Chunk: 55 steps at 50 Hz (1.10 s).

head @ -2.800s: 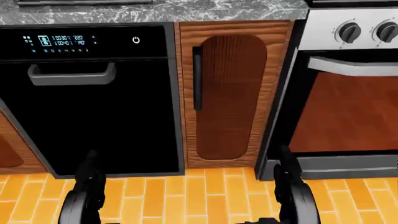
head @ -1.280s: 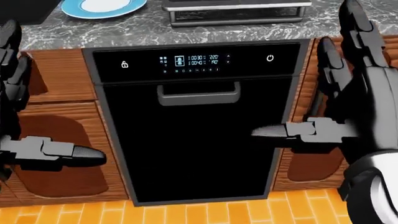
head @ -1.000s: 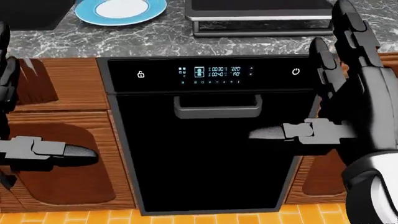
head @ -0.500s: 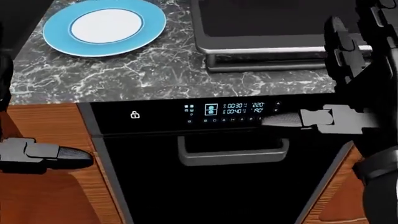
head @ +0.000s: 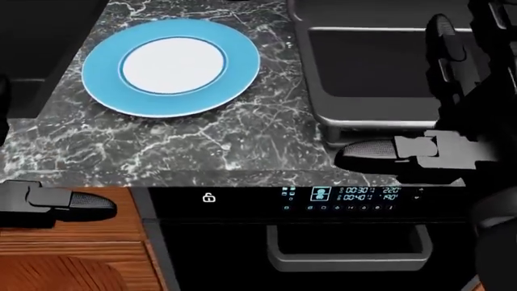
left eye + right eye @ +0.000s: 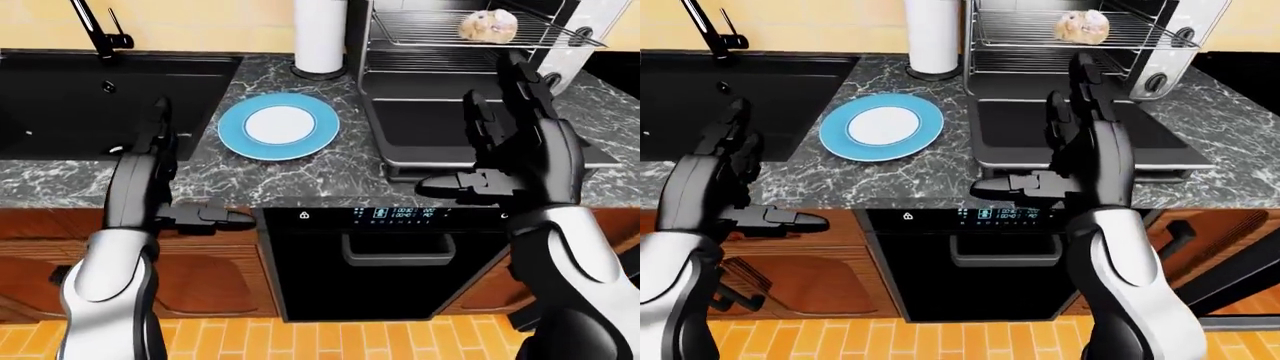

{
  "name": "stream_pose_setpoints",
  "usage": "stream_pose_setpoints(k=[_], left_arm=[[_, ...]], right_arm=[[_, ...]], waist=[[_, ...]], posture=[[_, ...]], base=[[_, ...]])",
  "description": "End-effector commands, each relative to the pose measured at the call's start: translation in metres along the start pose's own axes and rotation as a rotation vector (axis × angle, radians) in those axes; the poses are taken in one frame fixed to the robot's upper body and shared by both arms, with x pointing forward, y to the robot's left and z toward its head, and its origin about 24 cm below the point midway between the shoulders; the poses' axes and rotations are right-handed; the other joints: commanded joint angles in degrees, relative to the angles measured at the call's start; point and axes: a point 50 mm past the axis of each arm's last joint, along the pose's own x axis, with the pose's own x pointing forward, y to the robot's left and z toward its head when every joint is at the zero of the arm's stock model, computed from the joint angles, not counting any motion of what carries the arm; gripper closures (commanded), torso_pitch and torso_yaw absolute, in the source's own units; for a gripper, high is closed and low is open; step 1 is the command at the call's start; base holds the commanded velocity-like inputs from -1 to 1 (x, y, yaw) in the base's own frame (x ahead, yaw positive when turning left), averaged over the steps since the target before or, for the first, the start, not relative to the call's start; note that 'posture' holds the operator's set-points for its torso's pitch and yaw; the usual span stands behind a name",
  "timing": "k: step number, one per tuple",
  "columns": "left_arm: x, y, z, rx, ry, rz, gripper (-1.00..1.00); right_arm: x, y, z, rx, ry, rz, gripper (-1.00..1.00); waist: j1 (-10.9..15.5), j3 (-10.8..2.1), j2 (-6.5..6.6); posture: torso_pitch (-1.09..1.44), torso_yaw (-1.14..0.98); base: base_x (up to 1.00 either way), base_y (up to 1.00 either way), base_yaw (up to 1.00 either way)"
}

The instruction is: Pick the scone from the top rack and place it on the plate on the counter.

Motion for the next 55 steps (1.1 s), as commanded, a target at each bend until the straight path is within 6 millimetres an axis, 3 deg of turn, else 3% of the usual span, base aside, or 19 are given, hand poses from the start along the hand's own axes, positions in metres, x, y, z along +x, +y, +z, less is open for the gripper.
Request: stream_pose_setpoints(k=[1, 4, 5, 8, 13, 18, 20, 21, 22, 23, 24, 26, 27, 29, 31, 37, 41, 44, 55], left_arm=[[-0.003, 0.002, 0.015, 0.019, -0.093, 0.016, -1.00], [-0.004, 0.002, 0.015, 0.016, -0.094, 0.015, -1.00], [-0.004, 0.002, 0.015, 0.016, -0.093, 0.014, -1.00], [-0.004, 0.003, 0.015, 0.018, -0.094, 0.014, -1.00], [-0.004, 0.002, 0.015, 0.017, -0.094, 0.012, -1.00], [-0.005, 0.003, 0.014, 0.020, -0.091, 0.015, -1.00], [-0.006, 0.004, 0.016, 0.020, -0.095, 0.016, -1.00], [-0.006, 0.004, 0.015, 0.022, -0.093, 0.016, -1.00], [-0.006, 0.004, 0.015, 0.020, -0.093, 0.017, -1.00], [-0.006, 0.004, 0.014, 0.020, -0.092, 0.018, -1.00], [-0.006, 0.004, 0.014, 0.021, -0.091, 0.018, -1.00], [-0.005, 0.004, 0.015, 0.021, -0.093, 0.019, -1.00], [-0.005, 0.004, 0.014, 0.022, -0.093, 0.020, -1.00], [-0.005, 0.003, 0.014, 0.022, -0.091, 0.017, -1.00], [-0.005, 0.003, 0.014, 0.022, -0.091, 0.019, -1.00], [-0.005, 0.004, 0.013, 0.023, -0.090, 0.022, -1.00], [-0.007, 0.005, 0.013, 0.023, -0.092, 0.024, -1.00], [-0.009, 0.007, 0.013, 0.022, -0.093, 0.028, -1.00], [-0.008, 0.007, 0.011, 0.024, -0.092, 0.030, -1.00]], right_arm=[[-0.002, 0.001, 0.016, -0.007, -0.095, 0.004, -1.00], [-0.002, 0.000, 0.012, -0.023, -0.090, -0.002, -1.00], [-0.002, 0.000, 0.012, -0.024, -0.091, -0.002, -1.00], [-0.003, -0.001, 0.013, -0.025, -0.092, 0.002, -1.00], [-0.003, -0.002, 0.013, -0.014, -0.091, 0.000, -1.00], [-0.004, -0.001, 0.013, -0.004, -0.093, 0.004, -1.00], [-0.004, -0.001, 0.013, -0.005, -0.089, 0.004, -1.00], [-0.003, -0.001, 0.013, 0.000, -0.083, 0.001, -1.00], [-0.003, -0.002, 0.012, 0.002, -0.085, -0.002, -1.00], [-0.004, -0.002, 0.012, 0.003, -0.084, -0.001, -1.00], [-0.004, -0.002, 0.012, 0.001, -0.084, -0.001, -1.00], [-0.003, -0.001, 0.012, 0.003, -0.083, -0.004, -1.00], [-0.004, -0.001, 0.012, 0.006, -0.084, -0.001, -1.00], [-0.003, -0.001, 0.011, 0.006, -0.082, -0.003, -1.00], [-0.003, -0.001, 0.012, 0.008, -0.085, -0.002, -1.00], [-0.003, -0.001, 0.012, 0.007, -0.084, -0.005, -1.00], [-0.003, -0.001, 0.013, 0.004, -0.084, -0.009, -1.00], [-0.005, -0.003, 0.012, 0.002, -0.079, -0.014, -1.00], [-0.012, -0.009, 0.009, -0.003, -0.068, -0.033, -1.00]], waist=[[0.0, -1.35, 0.55], [0.1, -1.63, 0.78], [-0.1, -2.91, 1.26], [-0.2, -1.18, 1.71], [-0.3, -0.63, 2.09], [-0.1, 0.90, 0.16], [-0.3, 0.50, 0.88], [0.1, 0.30, -0.10], [0.1, 1.06, -0.49], [0.4, -0.27, -0.96], [0.5, -0.65, -0.84], [0.3, 0.03, -0.41], [0.1, 0.09, 0.21], [-0.2, -0.34, 2.62], [-0.3, -0.84, 1.30], [0.2, -0.97, 2.21], [0.4, 0.24, 0.08], [0.4, -1.14, 0.88], [-0.4, -1.28, 1.13]], posture=[[0.00, 0.00], [0.00, 0.00], [0.00, 0.00], [0.00, 0.00], [0.00, 0.00], [0.00, 0.00], [0.00, 0.00], [0.00, 0.00], [0.00, 0.00], [0.00, 0.00], [0.00, 0.00], [0.00, 0.00], [0.00, 0.00], [0.00, 0.00], [0.00, 0.00], [0.00, 0.00], [0.00, 0.00], [0.00, 0.00], [0.00, 0.00]], base=[[0.00, 0.00, 0.00], [0.00, 0.00, 0.00], [0.05, 0.00, 0.00], [0.15, 0.05, 0.00], [0.23, 0.02, 0.00], [0.43, 0.00, 0.00], [0.42, 0.00, 0.00], [0.30, 0.00, 0.00], [0.00, 0.00, 0.00], [0.00, 0.00, 0.00], [0.00, 0.00, 0.00], [0.00, 0.00, 0.00], [0.00, 0.00, 0.00], [0.00, 0.00, 0.00], [0.00, 0.00, 0.00], [0.00, 0.00, 0.00], [0.00, 0.00, 0.00], [0.00, 0.00, 0.00], [0.00, 0.00, 0.00]])
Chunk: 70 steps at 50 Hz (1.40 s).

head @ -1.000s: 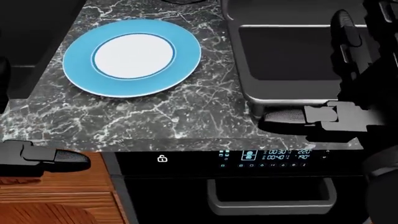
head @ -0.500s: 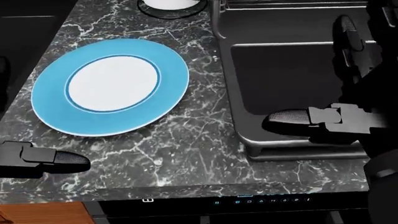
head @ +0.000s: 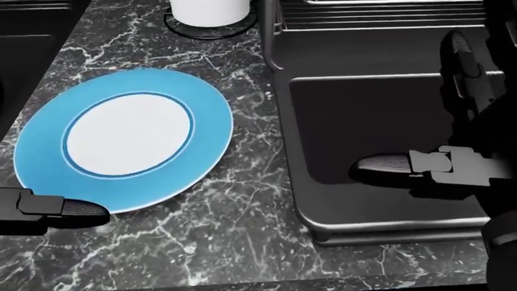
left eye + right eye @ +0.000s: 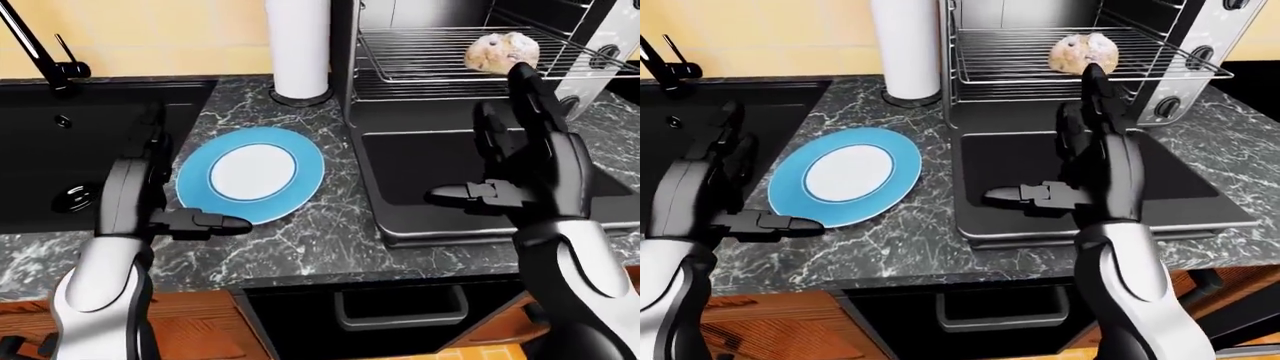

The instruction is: Pick the scone from the top rack and place it on the plate on the counter.

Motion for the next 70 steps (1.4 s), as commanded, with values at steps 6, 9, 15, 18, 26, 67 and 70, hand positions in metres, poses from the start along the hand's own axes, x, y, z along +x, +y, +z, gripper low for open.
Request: stream_pose_setpoints(k=[6, 9, 15, 18, 26, 67, 70], left_arm=[[-0.001, 0.003, 0.012, 0.020, -0.079, 0.023, -1.00], [-0.002, 0.004, 0.011, 0.021, -0.077, 0.025, -1.00], [-0.003, 0.005, 0.011, 0.020, -0.077, 0.027, -1.00], [-0.003, 0.005, 0.012, 0.019, -0.079, 0.027, -1.00], [-0.002, 0.005, 0.013, 0.020, -0.077, 0.025, -1.00], [-0.003, 0.006, 0.008, 0.011, -0.072, 0.024, -1.00], [-0.004, 0.007, 0.006, 0.010, -0.071, 0.026, -1.00]], right_arm=[[-0.006, -0.005, 0.017, -0.011, -0.084, -0.006, -1.00], [-0.009, -0.009, 0.014, -0.022, -0.075, -0.017, -1.00], [-0.015, -0.021, 0.014, -0.060, -0.059, -0.039, -1.00], [-0.013, -0.028, 0.021, -0.098, -0.064, -0.060, -1.00], [0.004, -0.044, 0.059, -0.258, -0.092, -0.101, -1.00], [0.126, -0.038, 0.154, -0.714, 0.120, -0.271, -1.00], [0.132, -0.035, 0.153, -0.706, 0.142, -0.280, -1.00]], waist=[[0.0, -1.01, -0.12], [0.0, -0.90, -0.18], [0.1, -0.75, -0.30], [0.2, -0.66, -0.34], [0.2, -0.43, -0.60], [0.2, -0.62, 0.70], [0.2, -0.64, 0.93]], posture=[[0.00, 0.00], [0.00, 0.00], [0.00, 0.00], [0.00, 0.00], [0.00, 0.00], [0.00, 0.00], [0.00, 0.00]], base=[[0.00, 0.00, 0.00], [0.00, 0.00, 0.00], [0.00, 0.00, 0.00], [0.00, 0.00, 0.00], [0.00, 0.00, 0.00], [0.00, 0.00, 0.00], [0.00, 0.00, 0.00]])
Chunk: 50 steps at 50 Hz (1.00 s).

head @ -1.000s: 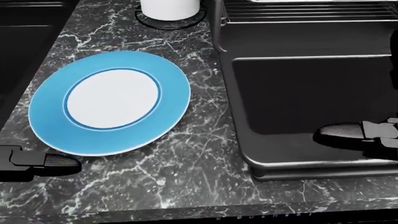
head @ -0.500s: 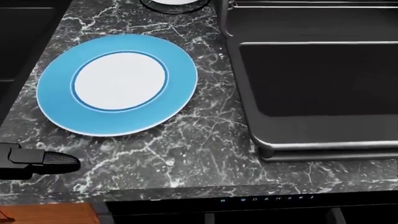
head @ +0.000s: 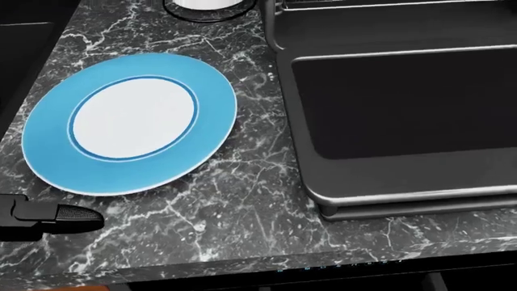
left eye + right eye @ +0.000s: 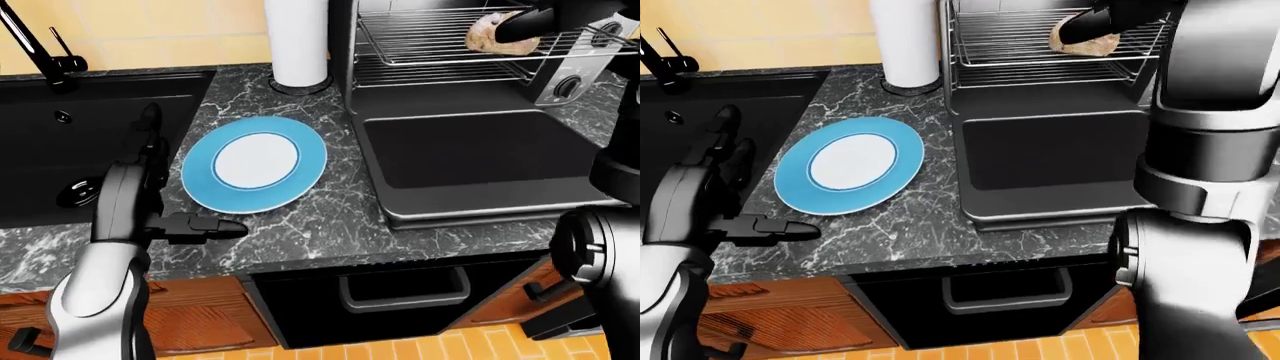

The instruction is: Pick the scone from the top rack and place it on the plate on the counter.

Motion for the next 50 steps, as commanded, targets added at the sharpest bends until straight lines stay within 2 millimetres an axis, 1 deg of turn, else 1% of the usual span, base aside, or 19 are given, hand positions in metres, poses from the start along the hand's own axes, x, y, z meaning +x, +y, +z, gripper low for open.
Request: stream_pose_setpoints(k=[1, 7, 15, 26, 37, 50], left_arm=[[-0.002, 0.003, 0.012, 0.020, -0.077, 0.022, -1.00], [-0.003, 0.005, 0.013, 0.021, -0.079, 0.025, -1.00], [-0.001, 0.004, 0.015, 0.023, -0.078, 0.021, -1.00], [-0.003, 0.005, 0.013, 0.022, -0.076, 0.024, -1.00], [-0.002, 0.003, 0.010, 0.023, -0.071, 0.025, -1.00], [-0.004, 0.005, 0.009, 0.026, -0.069, 0.028, -1.00]], right_arm=[[-0.007, -0.011, 0.017, -0.012, -0.067, -0.064, -1.00], [0.002, -0.006, 0.017, -0.028, -0.060, -0.056, -1.00], [0.005, -0.002, 0.015, -0.028, -0.036, -0.036, -1.00], [0.012, 0.011, 0.010, -0.029, -0.018, -0.008, -1.00], [0.016, 0.021, 0.006, -0.021, -0.011, 0.020, -1.00], [0.019, 0.026, -0.001, -0.013, 0.009, 0.029, -1.00]], waist=[[0.0, -1.54, -0.10], [0.0, -1.49, 0.07], [0.0, -1.29, 0.06], [-0.1, -1.11, 0.12], [-0.2, -1.24, 0.22], [-0.2, -1.50, 0.21]], posture=[[0.00, 0.00], [0.00, 0.00], [0.00, 0.00], [0.00, 0.00], [0.00, 0.00], [0.00, 0.00]], base=[[0.00, 0.00, 0.00], [0.00, 0.00, 0.00], [0.00, 0.00, 0.00], [0.00, 0.00, 0.00], [0.00, 0.00, 0.00], [0.00, 0.00, 0.00]])
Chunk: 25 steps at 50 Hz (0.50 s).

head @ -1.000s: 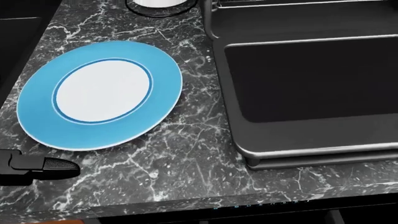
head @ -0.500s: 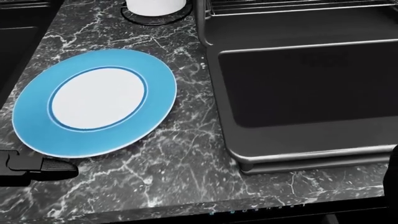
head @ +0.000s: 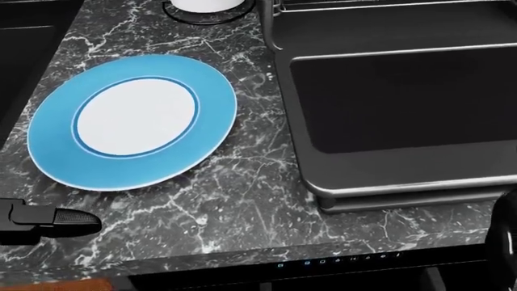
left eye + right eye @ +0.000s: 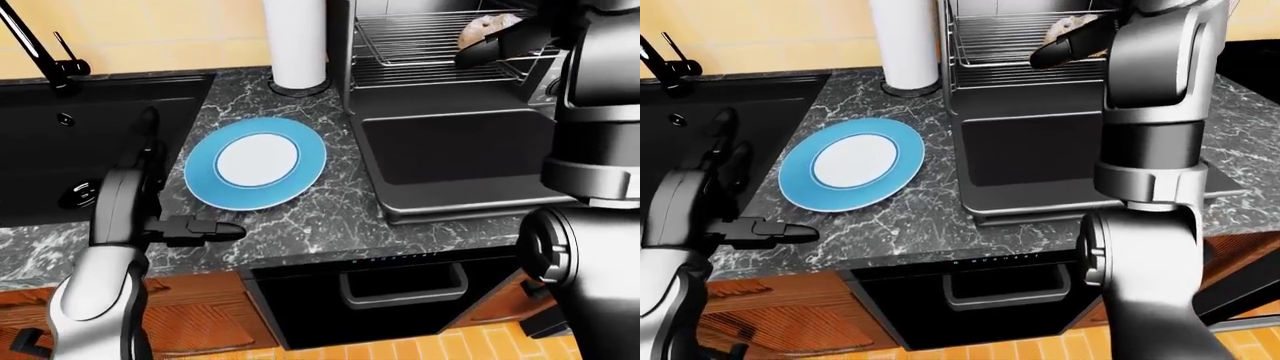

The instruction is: Pick the scone from the top rack and place it on the plate on the counter.

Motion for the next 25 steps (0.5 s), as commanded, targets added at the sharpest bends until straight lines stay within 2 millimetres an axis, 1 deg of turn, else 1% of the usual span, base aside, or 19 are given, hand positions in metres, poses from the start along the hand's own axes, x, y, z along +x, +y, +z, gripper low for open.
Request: stream_pose_setpoints(k=[1, 15, 25], left_arm=[[-0.003, 0.003, 0.013, 0.019, -0.076, 0.020, -1.00], [-0.005, 0.005, 0.013, 0.019, -0.074, 0.023, -1.00], [-0.002, 0.004, 0.015, 0.019, -0.077, 0.017, -1.00]], right_arm=[[-0.009, -0.010, 0.017, 0.007, -0.078, -0.045, -1.00], [-0.006, -0.011, 0.017, 0.040, -0.059, -0.044, -1.00], [0.002, -0.007, 0.021, 0.075, -0.040, -0.030, -1.00]], waist=[[0.0, -1.48, -0.03], [0.1, -1.66, 0.03], [0.1, -1.73, 0.05]], posture=[[0.00, 0.00], [0.00, 0.00], [0.00, 0.00]], base=[[0.00, 0.00, 0.00], [0.00, 0.00, 0.00], [0.00, 0.00, 0.00]])
